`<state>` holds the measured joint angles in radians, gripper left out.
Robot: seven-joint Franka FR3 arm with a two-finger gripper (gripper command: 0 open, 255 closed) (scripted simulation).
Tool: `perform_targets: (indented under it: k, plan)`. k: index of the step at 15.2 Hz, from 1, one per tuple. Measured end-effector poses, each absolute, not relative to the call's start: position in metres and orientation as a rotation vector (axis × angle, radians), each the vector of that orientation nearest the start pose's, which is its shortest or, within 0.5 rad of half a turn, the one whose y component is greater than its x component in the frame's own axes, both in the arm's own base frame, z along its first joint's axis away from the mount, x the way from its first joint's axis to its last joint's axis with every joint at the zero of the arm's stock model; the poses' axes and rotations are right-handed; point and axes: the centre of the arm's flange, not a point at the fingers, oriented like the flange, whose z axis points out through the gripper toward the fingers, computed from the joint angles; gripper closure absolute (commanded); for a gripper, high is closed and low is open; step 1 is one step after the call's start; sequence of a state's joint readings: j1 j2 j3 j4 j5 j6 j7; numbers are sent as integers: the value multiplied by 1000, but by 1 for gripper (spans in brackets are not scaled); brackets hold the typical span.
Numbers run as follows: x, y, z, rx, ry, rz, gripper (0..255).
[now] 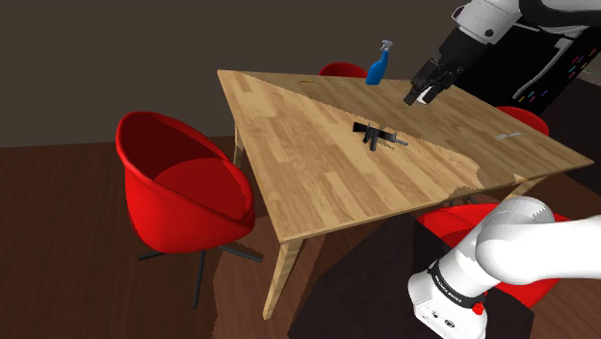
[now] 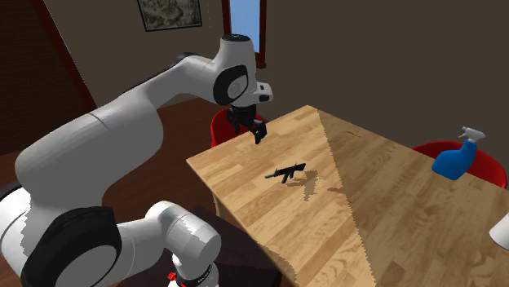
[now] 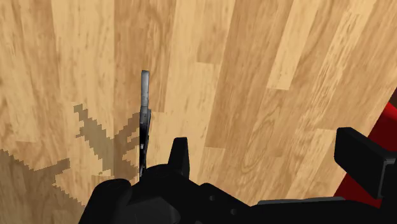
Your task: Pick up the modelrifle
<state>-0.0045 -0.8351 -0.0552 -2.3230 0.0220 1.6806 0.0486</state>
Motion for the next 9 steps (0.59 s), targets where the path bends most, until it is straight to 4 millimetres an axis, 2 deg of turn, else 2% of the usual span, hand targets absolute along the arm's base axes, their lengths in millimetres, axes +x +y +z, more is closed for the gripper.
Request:
perform_targets:
  k: [1,3,9]
  plan:
    - [303,-23,632,-3061,145,-295,0]
    - [316,-31,621,-3064,171,-253,0]
    - [379,-72,578,-3069,299,-53,0]
